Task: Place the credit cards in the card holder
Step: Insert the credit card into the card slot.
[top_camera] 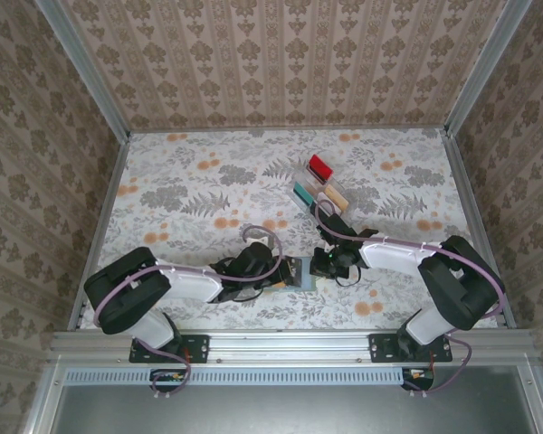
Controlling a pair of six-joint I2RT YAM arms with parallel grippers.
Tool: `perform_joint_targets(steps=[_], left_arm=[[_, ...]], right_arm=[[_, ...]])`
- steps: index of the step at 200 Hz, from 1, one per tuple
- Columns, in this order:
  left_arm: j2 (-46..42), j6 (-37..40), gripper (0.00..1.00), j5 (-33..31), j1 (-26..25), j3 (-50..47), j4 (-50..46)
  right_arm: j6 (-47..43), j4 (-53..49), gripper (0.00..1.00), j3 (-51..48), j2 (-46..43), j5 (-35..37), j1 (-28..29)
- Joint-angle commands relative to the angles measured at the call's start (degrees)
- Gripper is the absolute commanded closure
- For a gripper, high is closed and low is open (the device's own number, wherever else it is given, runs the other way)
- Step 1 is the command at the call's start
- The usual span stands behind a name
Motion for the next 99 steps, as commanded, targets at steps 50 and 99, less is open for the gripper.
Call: perform_joint_targets(steps=[50, 99], left_arm=[[3.47, -0.29, 0.78, 1.77, -1.84, 3.82, -5.55], [3.54, 3.20, 0.62, 1.06, -3.05, 9.29, -15.74]], right_arm=[[1.67, 2.00, 0.86, -2.05, 4.38, 1.27, 0.25], [2.75, 2.84, 0.86, -3.22, 3.53, 1.64, 0.27]])
